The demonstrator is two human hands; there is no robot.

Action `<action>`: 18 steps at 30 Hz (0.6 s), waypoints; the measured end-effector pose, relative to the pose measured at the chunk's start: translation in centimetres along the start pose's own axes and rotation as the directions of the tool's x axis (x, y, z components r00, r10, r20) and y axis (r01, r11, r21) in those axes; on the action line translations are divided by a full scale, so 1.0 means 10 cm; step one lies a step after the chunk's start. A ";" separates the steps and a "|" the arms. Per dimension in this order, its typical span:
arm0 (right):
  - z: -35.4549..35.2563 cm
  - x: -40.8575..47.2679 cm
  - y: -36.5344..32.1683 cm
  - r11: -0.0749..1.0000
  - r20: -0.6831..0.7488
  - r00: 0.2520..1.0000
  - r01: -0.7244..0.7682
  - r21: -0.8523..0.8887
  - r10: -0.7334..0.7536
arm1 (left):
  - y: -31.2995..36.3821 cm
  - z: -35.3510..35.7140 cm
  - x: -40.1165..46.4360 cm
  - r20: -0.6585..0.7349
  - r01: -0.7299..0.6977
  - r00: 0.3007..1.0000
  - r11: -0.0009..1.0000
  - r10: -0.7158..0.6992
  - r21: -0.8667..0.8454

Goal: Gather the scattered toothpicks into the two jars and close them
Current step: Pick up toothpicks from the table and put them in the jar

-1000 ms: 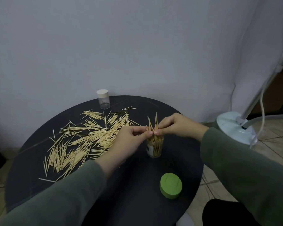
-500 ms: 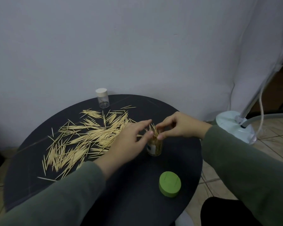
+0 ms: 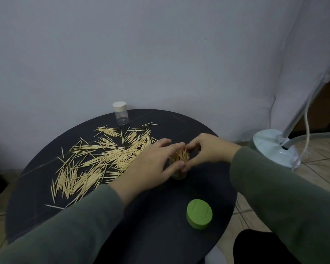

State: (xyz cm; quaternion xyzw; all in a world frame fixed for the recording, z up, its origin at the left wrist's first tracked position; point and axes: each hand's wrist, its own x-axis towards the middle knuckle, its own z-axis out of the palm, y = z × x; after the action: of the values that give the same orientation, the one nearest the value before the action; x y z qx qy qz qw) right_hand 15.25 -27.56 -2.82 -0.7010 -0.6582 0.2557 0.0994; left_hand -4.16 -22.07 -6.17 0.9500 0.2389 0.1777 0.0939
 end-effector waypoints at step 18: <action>0.02 0.11 -0.10 0.990 -0.078 0.995 -0.075 -0.117 0.066 | -0.05 0.01 0.03 0.096 -0.020 0.995 0.976 0.000 0.216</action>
State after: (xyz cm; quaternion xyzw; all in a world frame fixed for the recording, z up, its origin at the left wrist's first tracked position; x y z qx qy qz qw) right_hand 14.29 -26.38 -2.75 -0.7374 -0.6431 0.1932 0.0724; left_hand -4.10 -21.52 -6.26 0.9631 0.2473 0.1058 0.0003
